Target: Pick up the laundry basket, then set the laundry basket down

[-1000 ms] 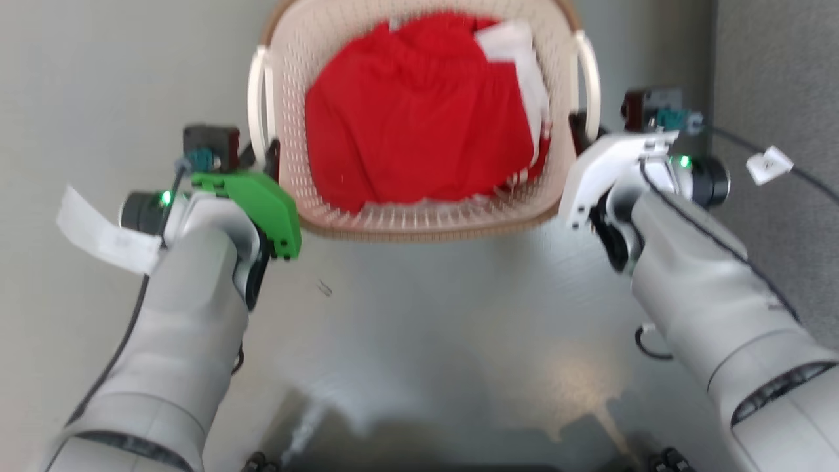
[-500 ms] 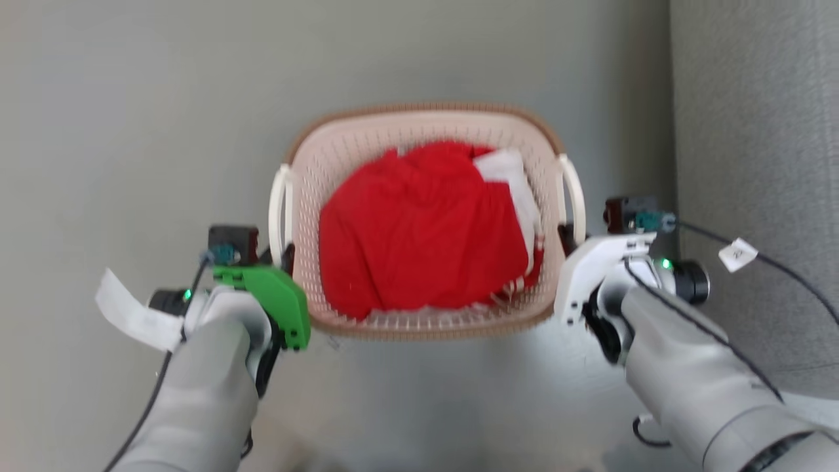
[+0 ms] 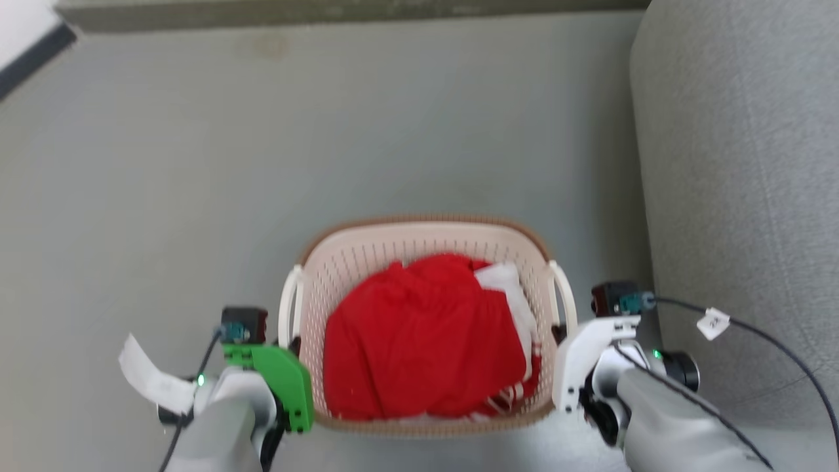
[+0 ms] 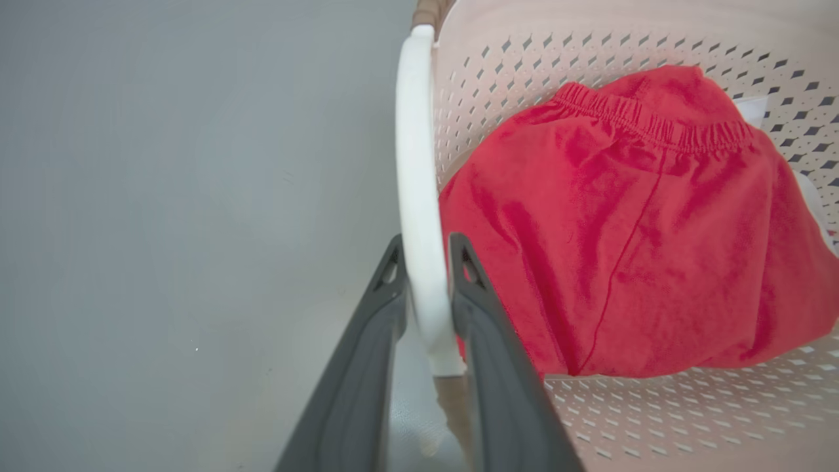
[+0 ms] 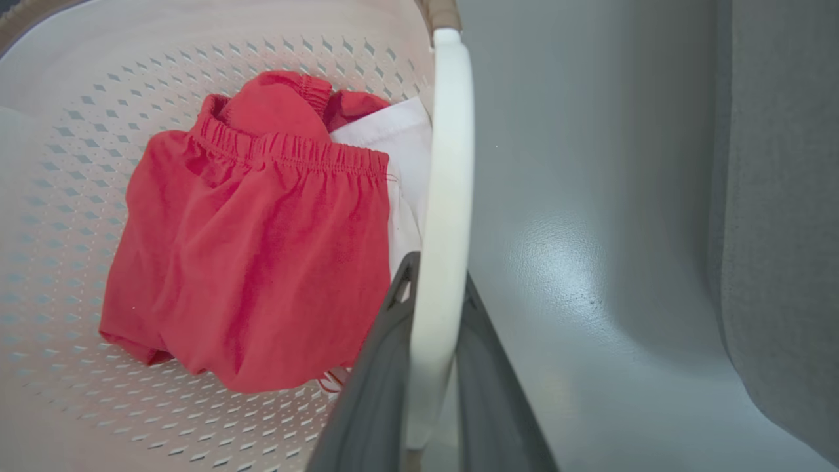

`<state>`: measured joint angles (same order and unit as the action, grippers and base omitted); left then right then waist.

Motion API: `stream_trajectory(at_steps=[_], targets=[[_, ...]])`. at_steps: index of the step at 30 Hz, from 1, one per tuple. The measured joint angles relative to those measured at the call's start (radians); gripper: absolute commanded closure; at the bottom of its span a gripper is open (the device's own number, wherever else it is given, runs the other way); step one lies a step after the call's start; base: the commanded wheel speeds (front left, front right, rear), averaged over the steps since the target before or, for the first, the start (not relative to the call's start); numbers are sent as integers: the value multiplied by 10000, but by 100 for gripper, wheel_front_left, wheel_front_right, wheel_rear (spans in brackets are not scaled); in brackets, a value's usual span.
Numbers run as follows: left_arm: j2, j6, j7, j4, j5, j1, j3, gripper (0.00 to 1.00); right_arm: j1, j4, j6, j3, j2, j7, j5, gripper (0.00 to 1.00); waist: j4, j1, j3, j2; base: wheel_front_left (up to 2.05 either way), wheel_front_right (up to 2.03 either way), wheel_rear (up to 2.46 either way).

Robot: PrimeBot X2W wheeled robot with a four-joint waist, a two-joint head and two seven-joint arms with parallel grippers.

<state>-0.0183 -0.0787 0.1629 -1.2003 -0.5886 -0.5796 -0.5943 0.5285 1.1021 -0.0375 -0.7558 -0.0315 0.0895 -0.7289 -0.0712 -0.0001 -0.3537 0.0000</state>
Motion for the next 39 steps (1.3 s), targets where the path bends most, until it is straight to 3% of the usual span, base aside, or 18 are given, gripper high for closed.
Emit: stream_trajectory(at_steps=[23,39], targets=[[127,67,-481,58,-740,2384,-560,100,-2453,-715,-449,-1269,-15,-642,-989,100,231,0,2955,1,0,0,0],[180,378,-614,428,-941,2575,-838,100,-2672,-708,-617,-1467,-29,-552,-1377,100,439,0,3564,0,0,0,0]])
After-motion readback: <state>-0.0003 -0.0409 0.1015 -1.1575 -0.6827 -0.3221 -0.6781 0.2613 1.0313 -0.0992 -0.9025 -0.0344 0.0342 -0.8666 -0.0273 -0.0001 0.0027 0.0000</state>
